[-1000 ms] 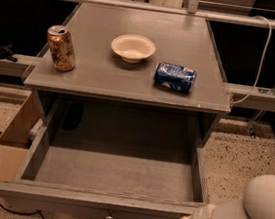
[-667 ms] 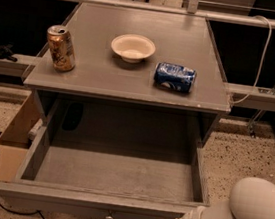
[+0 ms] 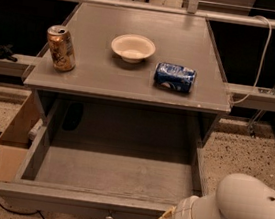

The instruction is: Close top drawer

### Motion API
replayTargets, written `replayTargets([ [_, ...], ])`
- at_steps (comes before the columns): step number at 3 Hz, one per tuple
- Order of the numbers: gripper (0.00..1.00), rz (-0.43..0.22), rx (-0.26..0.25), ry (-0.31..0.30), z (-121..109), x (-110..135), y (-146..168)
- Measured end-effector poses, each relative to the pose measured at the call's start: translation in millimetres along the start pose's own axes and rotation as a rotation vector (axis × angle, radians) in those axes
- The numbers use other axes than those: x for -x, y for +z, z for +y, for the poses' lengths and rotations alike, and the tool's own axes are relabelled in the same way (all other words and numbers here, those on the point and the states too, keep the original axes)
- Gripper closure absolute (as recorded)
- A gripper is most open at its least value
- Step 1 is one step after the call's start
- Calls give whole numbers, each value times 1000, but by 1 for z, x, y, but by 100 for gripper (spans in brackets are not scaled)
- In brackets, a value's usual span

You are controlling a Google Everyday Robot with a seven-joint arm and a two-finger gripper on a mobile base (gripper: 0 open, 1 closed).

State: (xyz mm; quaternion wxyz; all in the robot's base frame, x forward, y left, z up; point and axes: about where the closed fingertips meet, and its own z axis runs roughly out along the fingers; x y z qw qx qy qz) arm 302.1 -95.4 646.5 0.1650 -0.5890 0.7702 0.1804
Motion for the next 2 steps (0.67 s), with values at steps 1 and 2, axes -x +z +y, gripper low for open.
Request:
replayTargets([
  [1, 52, 0, 1, -1, 0, 0, 0],
  [2, 28, 2, 24, -1, 1, -1, 3],
])
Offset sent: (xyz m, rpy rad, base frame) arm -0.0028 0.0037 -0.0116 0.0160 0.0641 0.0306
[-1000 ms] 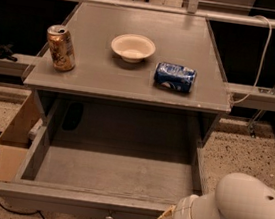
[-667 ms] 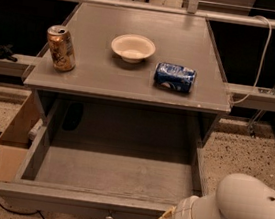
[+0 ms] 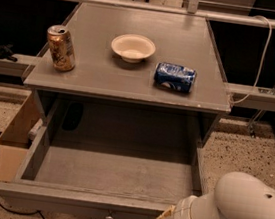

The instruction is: Close top drawer

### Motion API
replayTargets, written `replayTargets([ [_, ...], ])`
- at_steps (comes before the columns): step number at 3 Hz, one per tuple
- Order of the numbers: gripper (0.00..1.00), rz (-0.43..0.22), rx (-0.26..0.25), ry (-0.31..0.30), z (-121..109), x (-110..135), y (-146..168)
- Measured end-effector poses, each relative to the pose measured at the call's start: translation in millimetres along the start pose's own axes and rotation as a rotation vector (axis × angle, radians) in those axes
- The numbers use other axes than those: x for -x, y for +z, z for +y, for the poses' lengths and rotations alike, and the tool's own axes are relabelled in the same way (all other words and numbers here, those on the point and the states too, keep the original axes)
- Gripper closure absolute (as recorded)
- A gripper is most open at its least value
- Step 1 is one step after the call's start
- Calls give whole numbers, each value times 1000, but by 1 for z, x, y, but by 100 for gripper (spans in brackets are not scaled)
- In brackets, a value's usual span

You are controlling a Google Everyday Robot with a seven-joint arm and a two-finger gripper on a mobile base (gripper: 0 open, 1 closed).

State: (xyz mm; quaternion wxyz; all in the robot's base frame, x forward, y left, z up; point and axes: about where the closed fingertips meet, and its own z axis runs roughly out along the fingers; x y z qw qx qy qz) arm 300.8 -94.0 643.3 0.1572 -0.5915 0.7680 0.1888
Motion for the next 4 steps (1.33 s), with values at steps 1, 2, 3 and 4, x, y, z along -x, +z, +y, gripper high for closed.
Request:
replayTargets([
  [1, 6, 2, -6, 5, -23, 2, 5],
  [2, 7, 2, -6, 5, -20, 1, 5],
  [3, 31, 20, -34, -4, -54, 11, 7],
  [4, 54, 48, -83, -20, -112, 28, 10],
])
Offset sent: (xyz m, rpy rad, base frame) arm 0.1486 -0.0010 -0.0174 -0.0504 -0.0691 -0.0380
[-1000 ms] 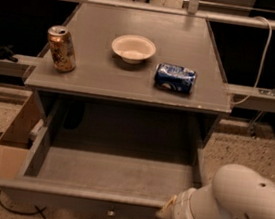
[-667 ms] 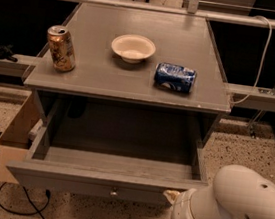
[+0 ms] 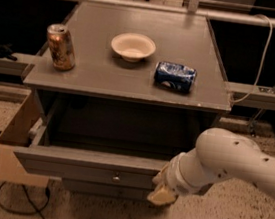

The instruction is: Close top drawer

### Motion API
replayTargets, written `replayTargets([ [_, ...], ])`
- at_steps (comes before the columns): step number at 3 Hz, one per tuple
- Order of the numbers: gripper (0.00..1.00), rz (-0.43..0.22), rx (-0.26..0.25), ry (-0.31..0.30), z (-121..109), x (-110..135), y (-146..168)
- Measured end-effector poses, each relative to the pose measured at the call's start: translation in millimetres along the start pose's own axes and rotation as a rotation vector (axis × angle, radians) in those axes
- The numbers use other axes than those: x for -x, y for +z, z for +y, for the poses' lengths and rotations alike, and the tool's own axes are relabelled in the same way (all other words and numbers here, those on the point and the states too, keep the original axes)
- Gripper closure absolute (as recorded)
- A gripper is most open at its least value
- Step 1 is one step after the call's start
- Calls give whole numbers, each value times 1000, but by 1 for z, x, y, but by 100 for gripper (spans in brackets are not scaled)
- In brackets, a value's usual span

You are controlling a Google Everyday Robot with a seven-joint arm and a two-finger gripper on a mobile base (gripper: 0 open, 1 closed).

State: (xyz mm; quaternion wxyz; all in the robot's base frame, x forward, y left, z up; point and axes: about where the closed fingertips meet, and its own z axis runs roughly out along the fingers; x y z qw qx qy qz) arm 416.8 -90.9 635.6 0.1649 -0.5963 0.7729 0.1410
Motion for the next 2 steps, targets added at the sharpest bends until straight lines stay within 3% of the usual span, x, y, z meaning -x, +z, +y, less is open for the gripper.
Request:
replayTargets([
  [1, 77, 19, -50, -15, -39, 15, -1],
  [2, 66, 24, -63, -22, -47, 18, -2],
])
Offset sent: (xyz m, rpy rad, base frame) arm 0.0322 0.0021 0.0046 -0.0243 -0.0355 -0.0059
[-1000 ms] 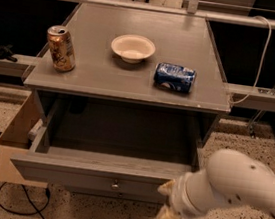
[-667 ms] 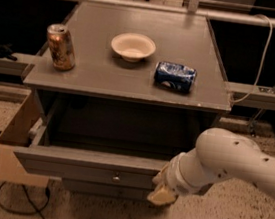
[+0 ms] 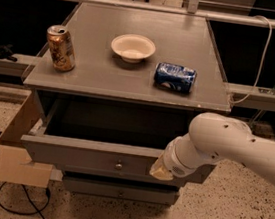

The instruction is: Close top drawer

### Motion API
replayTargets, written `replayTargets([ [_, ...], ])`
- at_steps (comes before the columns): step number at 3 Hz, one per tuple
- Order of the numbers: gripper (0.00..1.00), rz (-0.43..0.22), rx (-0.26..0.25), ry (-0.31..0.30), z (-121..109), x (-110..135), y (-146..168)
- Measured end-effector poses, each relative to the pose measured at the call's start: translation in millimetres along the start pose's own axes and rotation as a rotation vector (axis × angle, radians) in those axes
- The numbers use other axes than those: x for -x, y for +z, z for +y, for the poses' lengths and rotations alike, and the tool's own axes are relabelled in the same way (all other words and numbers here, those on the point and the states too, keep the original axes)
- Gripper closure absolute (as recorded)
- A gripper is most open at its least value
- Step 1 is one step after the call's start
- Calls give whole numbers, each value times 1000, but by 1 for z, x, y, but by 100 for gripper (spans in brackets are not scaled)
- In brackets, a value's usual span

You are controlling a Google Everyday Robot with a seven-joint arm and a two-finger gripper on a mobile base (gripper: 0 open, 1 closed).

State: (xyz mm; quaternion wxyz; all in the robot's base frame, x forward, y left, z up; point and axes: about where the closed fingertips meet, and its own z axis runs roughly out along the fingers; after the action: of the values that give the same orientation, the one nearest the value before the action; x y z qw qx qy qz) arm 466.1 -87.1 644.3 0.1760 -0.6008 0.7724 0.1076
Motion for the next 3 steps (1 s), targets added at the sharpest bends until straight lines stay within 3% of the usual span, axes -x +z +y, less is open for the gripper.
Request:
replayTargets([
  [1, 43, 0, 0, 0, 0, 0, 0],
  [2, 12, -64, 31, 29, -3, -15, 0],
  [3, 0, -64, 31, 29, 0, -16, -1],
])
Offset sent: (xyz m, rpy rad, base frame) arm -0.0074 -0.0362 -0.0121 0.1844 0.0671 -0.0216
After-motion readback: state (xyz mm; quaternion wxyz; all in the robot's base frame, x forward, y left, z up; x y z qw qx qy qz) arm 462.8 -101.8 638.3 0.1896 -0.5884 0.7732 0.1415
